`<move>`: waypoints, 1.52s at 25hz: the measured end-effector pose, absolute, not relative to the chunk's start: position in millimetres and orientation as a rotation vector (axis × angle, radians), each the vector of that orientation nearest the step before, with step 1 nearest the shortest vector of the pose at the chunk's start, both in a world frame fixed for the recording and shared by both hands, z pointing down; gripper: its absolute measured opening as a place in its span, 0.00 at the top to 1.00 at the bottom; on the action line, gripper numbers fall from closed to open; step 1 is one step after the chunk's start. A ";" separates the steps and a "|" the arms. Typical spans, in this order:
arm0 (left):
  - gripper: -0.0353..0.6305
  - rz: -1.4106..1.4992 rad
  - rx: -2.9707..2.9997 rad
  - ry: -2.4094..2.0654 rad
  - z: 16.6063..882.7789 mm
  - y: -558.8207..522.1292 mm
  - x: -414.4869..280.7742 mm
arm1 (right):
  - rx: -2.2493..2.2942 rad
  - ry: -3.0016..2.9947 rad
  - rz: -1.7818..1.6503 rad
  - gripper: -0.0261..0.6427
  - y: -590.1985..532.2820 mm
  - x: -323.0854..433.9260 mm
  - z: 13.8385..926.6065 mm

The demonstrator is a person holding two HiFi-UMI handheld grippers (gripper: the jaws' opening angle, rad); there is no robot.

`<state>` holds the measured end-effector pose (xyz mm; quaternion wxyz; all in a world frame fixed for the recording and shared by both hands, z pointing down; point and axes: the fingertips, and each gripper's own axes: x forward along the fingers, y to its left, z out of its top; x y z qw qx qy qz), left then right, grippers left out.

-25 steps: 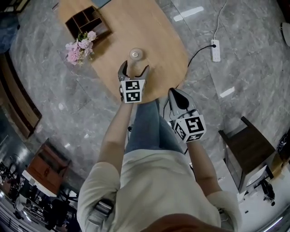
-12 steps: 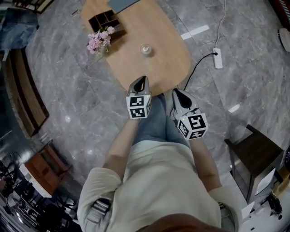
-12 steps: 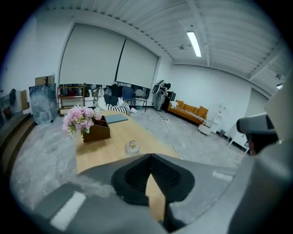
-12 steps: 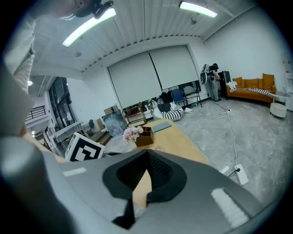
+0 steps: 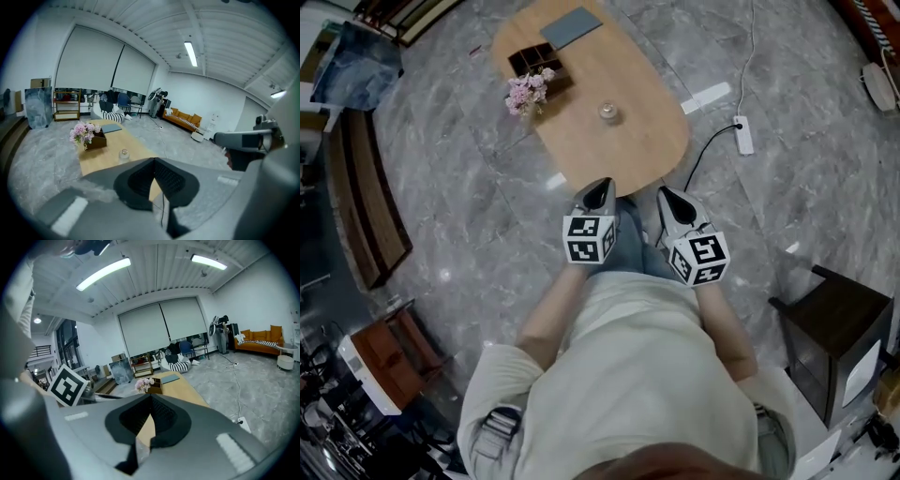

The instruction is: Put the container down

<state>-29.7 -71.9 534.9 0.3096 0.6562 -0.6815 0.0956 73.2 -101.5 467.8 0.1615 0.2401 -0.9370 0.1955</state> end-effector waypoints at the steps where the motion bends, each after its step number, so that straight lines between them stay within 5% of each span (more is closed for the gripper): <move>1: 0.94 0.245 1.746 -1.794 526.7 -67.1 -24.6 | 0.684 -2.681 0.548 0.96 -98.5 75.0 462.3; 17: 0.94 0.153 1.851 -1.830 425.5 -28.0 6.5 | 0.618 -2.796 0.444 0.96 -65.7 81.6 385.5; 38: 0.94 0.175 1.872 -1.829 424.3 -33.9 5.8 | 0.686 -2.788 0.388 0.96 -74.1 92.0 384.2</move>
